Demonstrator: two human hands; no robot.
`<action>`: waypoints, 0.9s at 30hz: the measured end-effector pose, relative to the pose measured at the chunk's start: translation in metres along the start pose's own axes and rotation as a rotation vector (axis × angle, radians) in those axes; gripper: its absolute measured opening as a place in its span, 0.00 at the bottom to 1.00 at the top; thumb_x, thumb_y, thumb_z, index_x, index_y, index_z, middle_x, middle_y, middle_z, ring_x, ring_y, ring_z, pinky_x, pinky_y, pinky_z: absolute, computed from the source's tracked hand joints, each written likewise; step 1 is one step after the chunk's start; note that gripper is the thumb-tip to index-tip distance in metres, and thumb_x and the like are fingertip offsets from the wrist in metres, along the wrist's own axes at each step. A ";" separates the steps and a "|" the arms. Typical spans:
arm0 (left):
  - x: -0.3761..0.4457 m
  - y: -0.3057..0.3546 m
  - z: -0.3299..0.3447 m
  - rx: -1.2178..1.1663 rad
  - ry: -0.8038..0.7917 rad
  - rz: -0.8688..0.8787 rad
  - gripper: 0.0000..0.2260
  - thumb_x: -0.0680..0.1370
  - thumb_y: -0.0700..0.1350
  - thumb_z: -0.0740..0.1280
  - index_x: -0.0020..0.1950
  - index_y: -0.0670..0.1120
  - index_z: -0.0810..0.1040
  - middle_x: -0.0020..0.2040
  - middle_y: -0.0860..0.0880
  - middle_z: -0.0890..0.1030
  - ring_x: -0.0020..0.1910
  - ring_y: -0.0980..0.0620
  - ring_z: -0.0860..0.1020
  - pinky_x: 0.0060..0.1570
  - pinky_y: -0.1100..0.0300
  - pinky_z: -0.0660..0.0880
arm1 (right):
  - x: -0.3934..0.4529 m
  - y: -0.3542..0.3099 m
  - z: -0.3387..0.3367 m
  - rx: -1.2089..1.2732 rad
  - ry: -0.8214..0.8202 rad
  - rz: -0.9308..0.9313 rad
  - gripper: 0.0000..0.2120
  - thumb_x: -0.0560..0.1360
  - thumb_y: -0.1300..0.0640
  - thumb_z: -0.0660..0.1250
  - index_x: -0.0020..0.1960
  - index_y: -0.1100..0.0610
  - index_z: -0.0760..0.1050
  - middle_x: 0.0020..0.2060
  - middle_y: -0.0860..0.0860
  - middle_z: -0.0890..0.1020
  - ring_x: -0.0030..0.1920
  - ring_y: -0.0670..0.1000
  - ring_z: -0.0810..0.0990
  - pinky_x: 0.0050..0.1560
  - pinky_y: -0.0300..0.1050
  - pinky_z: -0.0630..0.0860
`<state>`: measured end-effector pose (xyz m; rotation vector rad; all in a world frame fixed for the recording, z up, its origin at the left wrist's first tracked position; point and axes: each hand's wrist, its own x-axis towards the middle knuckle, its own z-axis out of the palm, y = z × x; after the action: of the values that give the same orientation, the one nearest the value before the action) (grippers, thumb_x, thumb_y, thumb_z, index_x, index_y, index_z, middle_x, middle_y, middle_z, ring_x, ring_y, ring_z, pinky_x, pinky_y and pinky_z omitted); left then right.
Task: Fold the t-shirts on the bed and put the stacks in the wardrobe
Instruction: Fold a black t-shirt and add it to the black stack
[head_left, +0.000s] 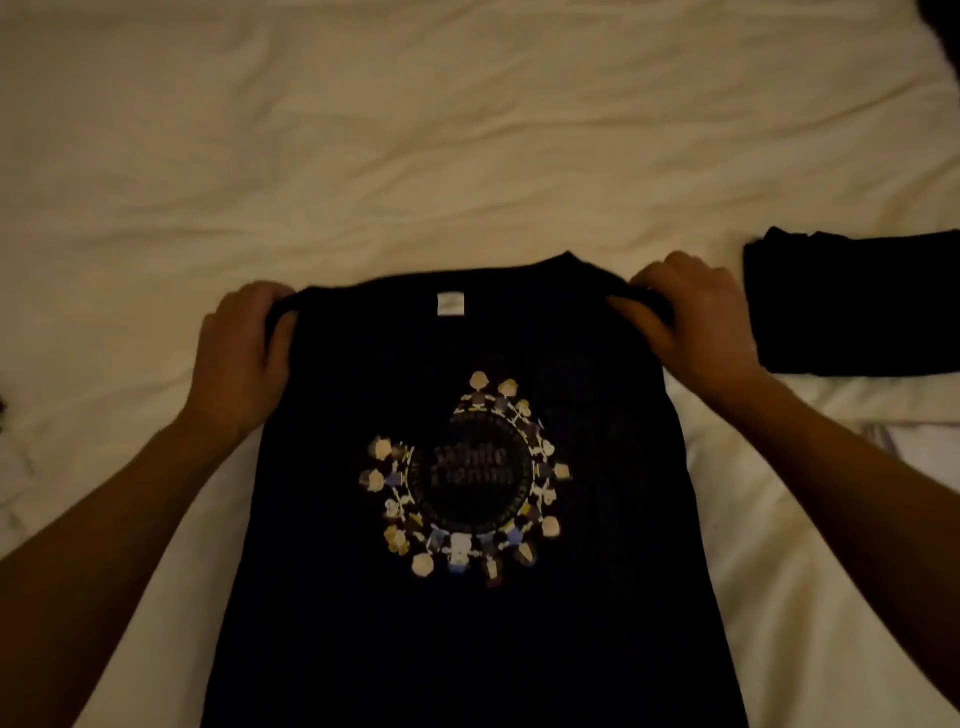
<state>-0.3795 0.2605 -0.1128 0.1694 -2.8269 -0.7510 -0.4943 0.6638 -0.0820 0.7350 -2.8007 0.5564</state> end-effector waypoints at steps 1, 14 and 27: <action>-0.017 0.000 0.001 0.021 -0.023 0.020 0.12 0.81 0.43 0.56 0.58 0.39 0.74 0.52 0.38 0.78 0.50 0.36 0.75 0.50 0.43 0.70 | -0.018 -0.002 0.000 -0.030 0.002 -0.043 0.14 0.79 0.47 0.62 0.49 0.58 0.78 0.38 0.56 0.76 0.38 0.59 0.76 0.40 0.51 0.68; -0.164 0.010 0.021 0.322 -0.231 0.084 0.16 0.73 0.48 0.59 0.57 0.45 0.77 0.54 0.43 0.74 0.52 0.39 0.73 0.45 0.46 0.68 | -0.199 -0.018 0.044 -0.195 -0.276 -0.025 0.18 0.74 0.49 0.60 0.61 0.55 0.72 0.49 0.56 0.74 0.49 0.59 0.74 0.51 0.54 0.70; -0.156 0.036 0.003 0.085 -0.124 -0.224 0.23 0.73 0.58 0.61 0.61 0.46 0.78 0.58 0.44 0.76 0.58 0.42 0.73 0.51 0.47 0.73 | -0.188 -0.047 0.027 0.004 -0.406 -0.050 0.14 0.76 0.47 0.61 0.53 0.55 0.77 0.46 0.52 0.76 0.46 0.55 0.77 0.47 0.50 0.72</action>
<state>-0.2305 0.3187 -0.1240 0.4761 -2.9932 -0.7073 -0.3116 0.6967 -0.1442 1.0167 -3.1349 0.4462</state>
